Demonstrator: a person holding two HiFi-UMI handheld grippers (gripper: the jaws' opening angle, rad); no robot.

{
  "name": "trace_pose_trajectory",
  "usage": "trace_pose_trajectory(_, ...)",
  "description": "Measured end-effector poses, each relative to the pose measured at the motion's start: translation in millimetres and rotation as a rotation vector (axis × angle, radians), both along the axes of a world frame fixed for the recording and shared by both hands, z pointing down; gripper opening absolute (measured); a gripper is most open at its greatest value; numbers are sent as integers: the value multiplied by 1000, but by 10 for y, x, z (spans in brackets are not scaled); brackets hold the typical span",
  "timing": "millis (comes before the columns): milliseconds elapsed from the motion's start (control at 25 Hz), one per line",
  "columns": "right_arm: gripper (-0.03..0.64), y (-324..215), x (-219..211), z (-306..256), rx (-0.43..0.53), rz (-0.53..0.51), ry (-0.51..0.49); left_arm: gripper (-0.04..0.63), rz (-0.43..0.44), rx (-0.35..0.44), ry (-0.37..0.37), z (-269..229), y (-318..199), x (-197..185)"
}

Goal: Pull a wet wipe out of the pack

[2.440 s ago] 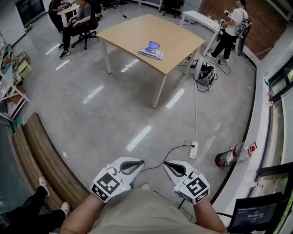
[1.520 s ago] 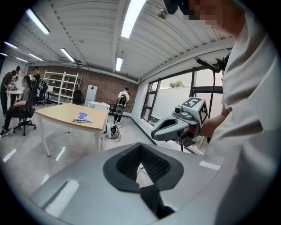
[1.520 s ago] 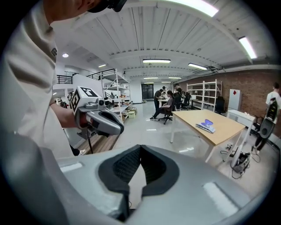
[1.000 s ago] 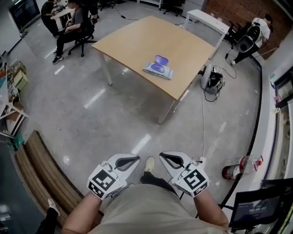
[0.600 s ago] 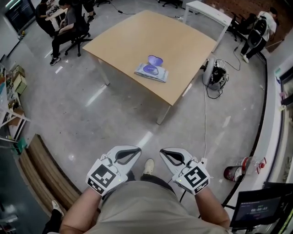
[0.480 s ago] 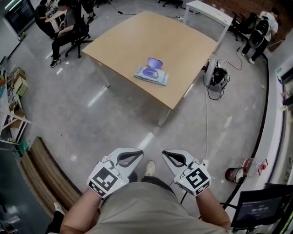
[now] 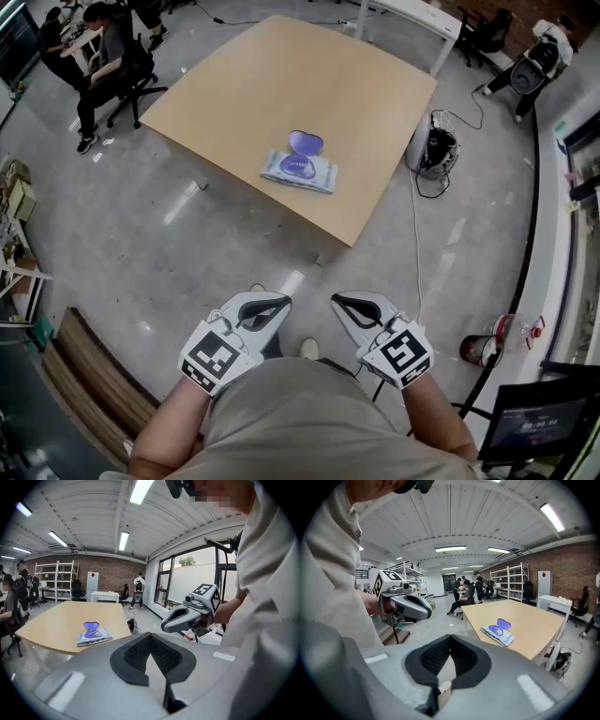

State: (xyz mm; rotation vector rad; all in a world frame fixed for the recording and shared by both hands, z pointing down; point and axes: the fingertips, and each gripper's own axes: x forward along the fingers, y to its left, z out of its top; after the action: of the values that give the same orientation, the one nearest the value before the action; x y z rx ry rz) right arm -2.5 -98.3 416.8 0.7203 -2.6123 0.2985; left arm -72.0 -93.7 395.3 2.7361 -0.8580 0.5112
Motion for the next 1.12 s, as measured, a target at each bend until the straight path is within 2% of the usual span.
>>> trace_pose_trajectory(200,2,-766,-234,-44,3,79,21,5,69,-6,15,7,-798,-239)
trace_pose_trajectory(560,3,-1833,-767,140,41,189,58,5,189,-26,-27,284,-1834,-867)
trace_pose_trajectory(800,10,-2363,-732,423,-4,193,117,5,176,-88,-30,555,-2389,-821)
trace_pose_trajectory(1120,14,-3152,-506,919,-22,123,204,5,118,-165,-114,1113,-3144,-606)
